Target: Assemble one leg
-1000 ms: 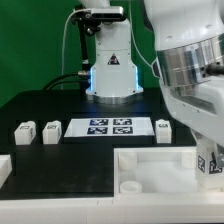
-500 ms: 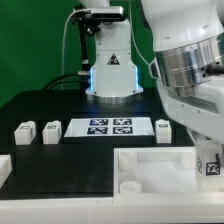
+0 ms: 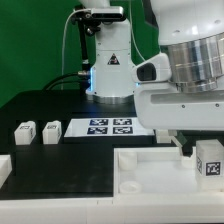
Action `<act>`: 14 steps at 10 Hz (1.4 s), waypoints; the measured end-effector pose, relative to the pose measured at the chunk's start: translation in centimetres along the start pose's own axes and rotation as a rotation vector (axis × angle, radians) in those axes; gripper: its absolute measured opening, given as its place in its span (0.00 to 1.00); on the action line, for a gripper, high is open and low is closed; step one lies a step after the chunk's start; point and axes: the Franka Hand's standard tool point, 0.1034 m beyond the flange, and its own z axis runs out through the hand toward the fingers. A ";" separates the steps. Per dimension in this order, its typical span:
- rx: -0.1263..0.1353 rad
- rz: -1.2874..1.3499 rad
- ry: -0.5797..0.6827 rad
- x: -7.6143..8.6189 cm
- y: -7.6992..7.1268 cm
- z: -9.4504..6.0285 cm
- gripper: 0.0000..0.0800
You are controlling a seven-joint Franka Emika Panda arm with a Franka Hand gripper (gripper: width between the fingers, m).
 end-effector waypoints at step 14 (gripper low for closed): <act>0.032 0.888 -0.026 0.5 0.7 0.0 0.38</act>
Offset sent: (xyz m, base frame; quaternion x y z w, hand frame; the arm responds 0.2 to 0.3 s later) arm 0.0000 0.0000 0.0000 0.0000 0.0000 0.0000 1.0000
